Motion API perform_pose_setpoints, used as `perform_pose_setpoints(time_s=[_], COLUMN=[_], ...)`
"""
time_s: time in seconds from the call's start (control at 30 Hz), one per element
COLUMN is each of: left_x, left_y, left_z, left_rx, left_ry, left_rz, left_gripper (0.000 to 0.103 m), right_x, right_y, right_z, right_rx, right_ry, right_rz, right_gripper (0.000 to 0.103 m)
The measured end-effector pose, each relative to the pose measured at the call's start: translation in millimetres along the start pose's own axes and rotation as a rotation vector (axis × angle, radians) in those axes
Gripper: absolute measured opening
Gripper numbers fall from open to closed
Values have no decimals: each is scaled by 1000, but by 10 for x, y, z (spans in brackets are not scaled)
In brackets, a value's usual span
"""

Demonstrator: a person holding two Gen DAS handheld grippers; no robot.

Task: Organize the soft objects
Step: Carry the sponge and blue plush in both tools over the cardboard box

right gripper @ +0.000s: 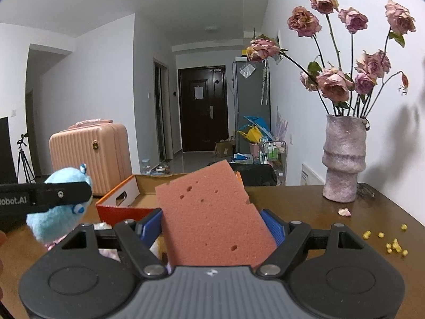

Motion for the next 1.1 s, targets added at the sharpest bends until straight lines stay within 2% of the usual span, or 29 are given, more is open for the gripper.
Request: perform_pose_setpoints(time_s=[0.63,1.1], left_x=[753,1476], left_y=[517,680], left_z=[-465,-632], left_rx=[-48,-13], left_ry=[118,188], left_rz=[51,5], left_gripper=[77,77], right_x=[936,1776], right_y=[464,633], right_z=[-134,-70], right_rx=[46,28], right_ry=[14,6], right_rz=[40,-38], right_gripper=[78,78])
Point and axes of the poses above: each gripper's, at about its wrist camera, not at the fingertips, and x roughly the way its jaws point, z to its right, y to its top, the point moved 9 cm from there along x, roughly the way its jaws point, and after that the axes turned 1 degree about y, right-handed, at the moved point
